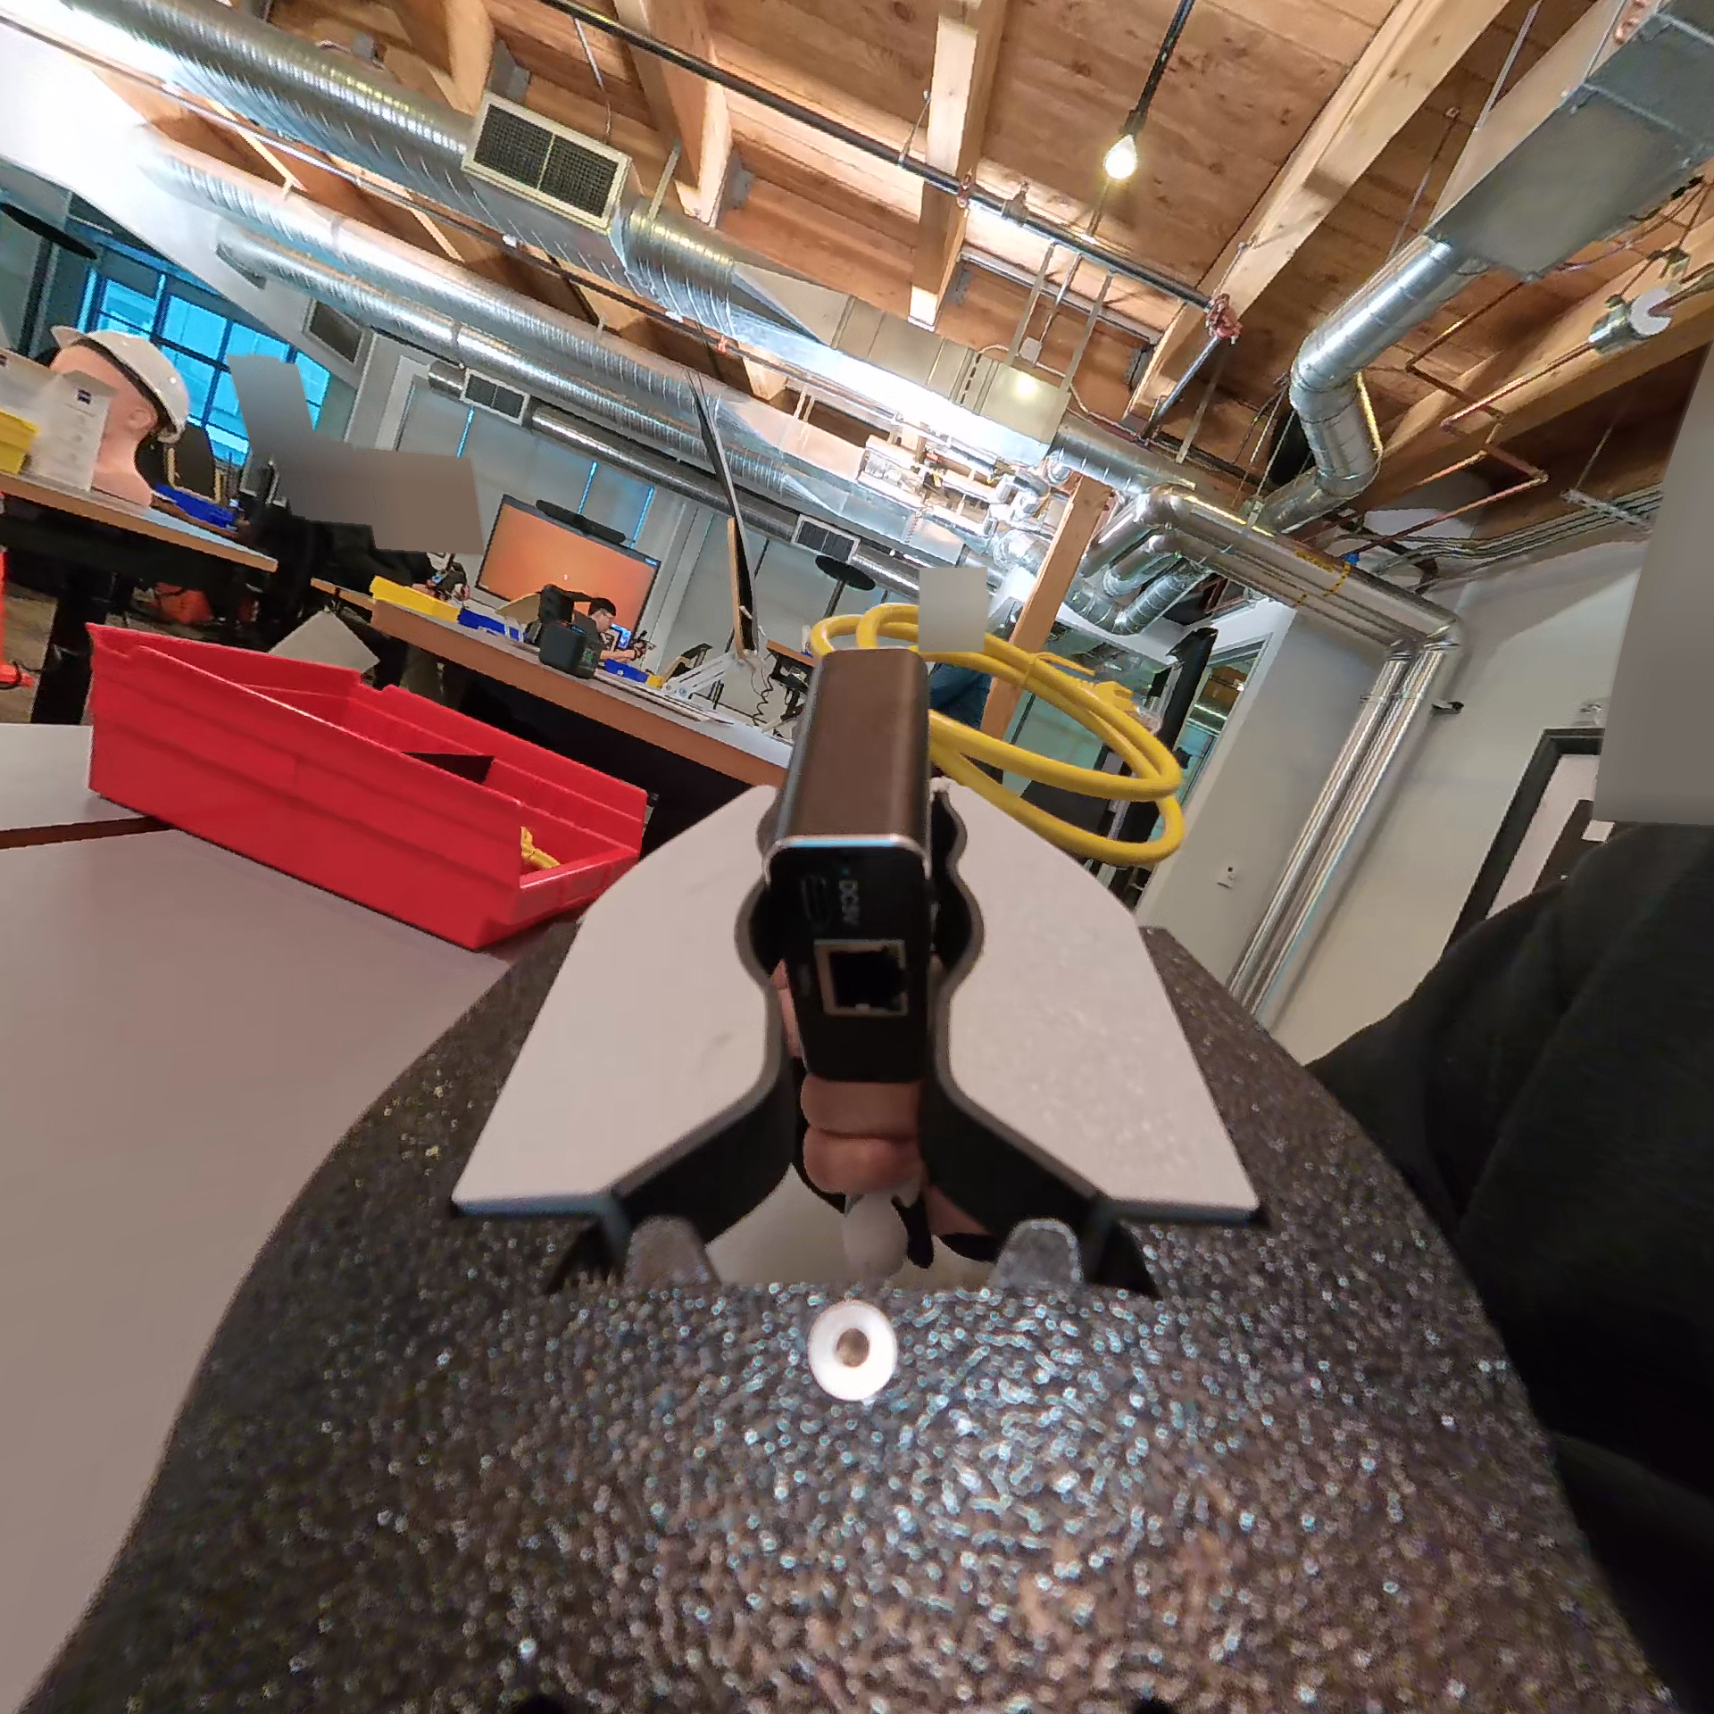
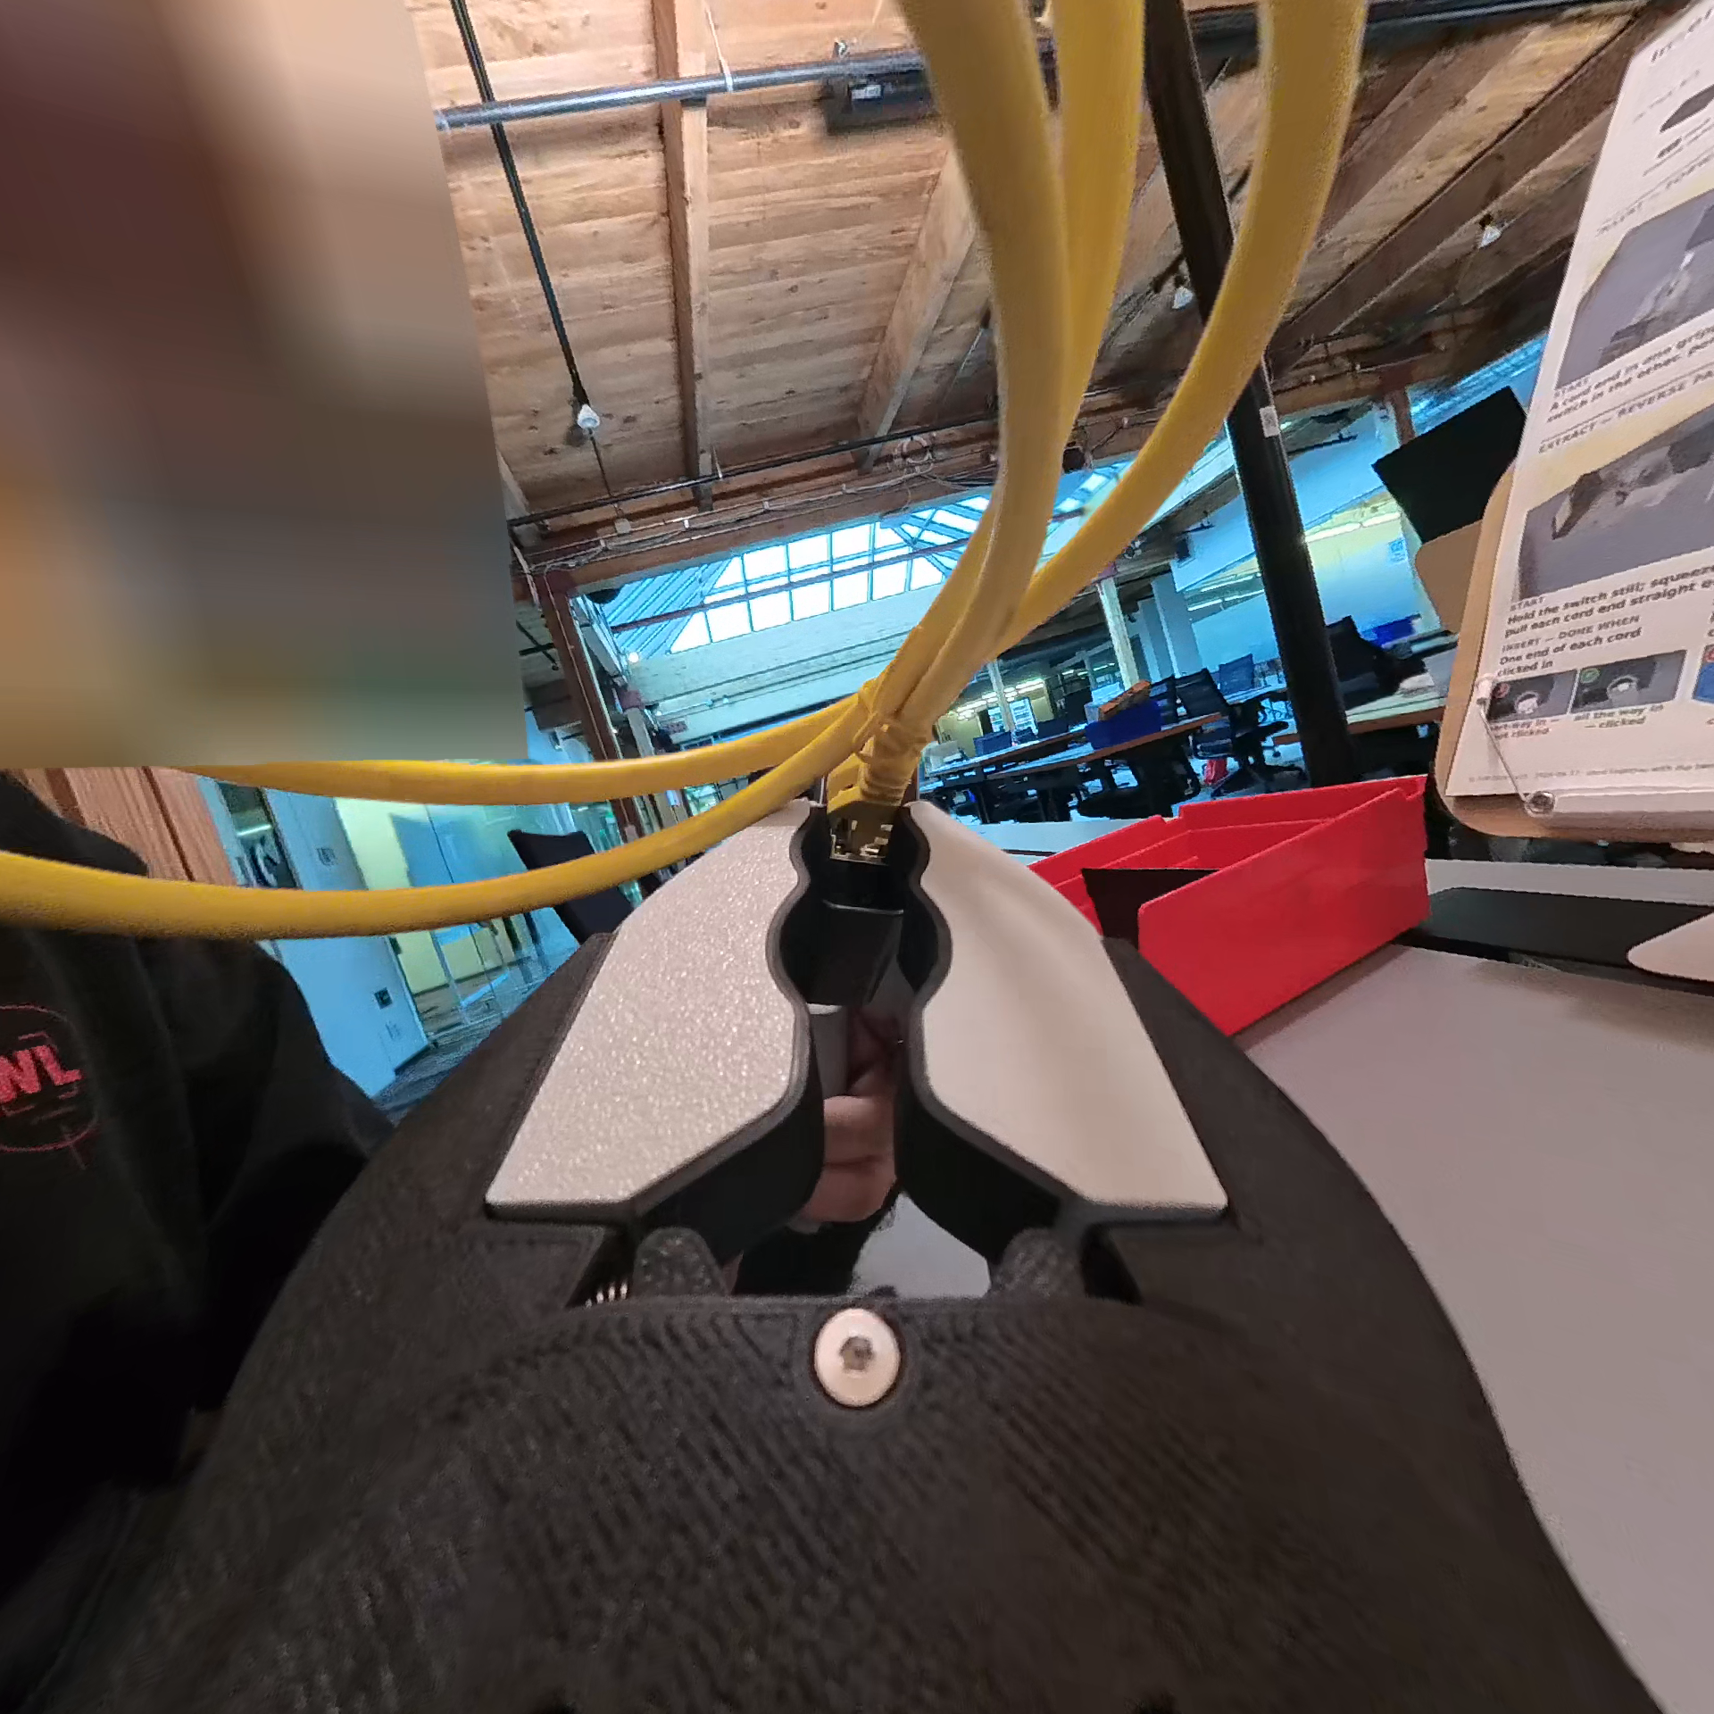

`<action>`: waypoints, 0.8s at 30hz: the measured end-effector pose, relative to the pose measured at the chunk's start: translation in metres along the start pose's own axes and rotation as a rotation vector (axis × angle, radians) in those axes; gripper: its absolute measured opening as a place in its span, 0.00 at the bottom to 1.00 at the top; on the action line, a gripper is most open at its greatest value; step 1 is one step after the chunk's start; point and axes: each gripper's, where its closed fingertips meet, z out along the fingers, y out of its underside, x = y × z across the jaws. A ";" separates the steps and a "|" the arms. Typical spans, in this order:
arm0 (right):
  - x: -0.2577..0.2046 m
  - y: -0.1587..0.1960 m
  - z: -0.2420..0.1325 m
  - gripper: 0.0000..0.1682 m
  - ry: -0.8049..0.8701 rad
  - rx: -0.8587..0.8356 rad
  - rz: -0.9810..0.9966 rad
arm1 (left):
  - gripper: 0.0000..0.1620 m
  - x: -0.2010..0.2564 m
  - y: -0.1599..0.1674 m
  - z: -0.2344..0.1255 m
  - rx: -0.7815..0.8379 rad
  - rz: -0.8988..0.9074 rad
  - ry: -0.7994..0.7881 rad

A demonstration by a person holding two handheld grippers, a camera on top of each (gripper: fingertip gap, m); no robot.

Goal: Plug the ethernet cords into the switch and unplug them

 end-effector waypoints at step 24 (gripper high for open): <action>0.031 0.014 -0.010 0.08 0.120 -0.014 0.110 | 0.16 -0.026 0.016 0.000 0.076 -0.284 -0.103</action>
